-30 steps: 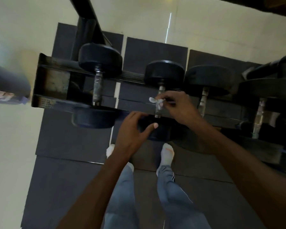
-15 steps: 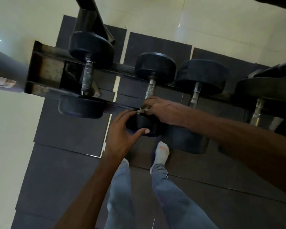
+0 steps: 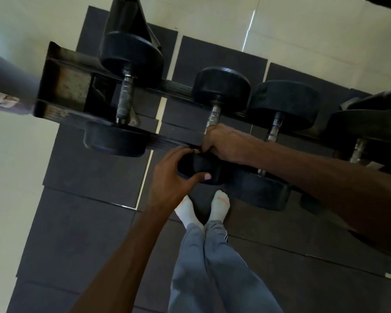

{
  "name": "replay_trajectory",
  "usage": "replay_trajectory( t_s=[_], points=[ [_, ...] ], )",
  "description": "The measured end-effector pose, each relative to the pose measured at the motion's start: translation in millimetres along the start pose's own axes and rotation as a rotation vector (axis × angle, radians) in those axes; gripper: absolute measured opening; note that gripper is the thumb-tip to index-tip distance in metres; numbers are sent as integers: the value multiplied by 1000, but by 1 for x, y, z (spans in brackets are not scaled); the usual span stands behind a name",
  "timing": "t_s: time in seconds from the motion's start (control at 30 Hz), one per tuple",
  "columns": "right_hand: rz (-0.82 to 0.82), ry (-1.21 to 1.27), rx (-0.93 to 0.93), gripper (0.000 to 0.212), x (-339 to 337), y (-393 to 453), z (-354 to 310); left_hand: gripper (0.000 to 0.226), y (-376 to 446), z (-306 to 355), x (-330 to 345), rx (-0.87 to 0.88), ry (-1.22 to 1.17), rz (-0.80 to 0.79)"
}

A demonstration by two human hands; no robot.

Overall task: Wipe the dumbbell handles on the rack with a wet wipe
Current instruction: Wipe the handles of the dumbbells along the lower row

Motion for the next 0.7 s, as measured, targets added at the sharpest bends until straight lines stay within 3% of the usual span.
replay_trajectory(
  t_s=[0.27,0.5,0.6,0.7],
  points=[
    [8,-42,71,29,-5,17,-18,67,-1,-1,-1,1,9,-20],
    [335,133,73,32,16,-27,-3,69,-3,-1,1,-10,30,-15],
    [295,111,26,29,18,-23,1,69,-3,0,1,-21,19,-9],
    [138,-10,-116,22,12,-19,-5,69,-4,0,-1,-22,12,-11]
  ],
)
Point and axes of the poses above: each hand's wrist, its own y-axis towards the middle knuckle, its own x-axis out of the palm, z = x × y, the point moved 2 cm from there along y, towards the middle knuckle, and after that the axes turned 12 degrees about -x, right-handed, at the moved point
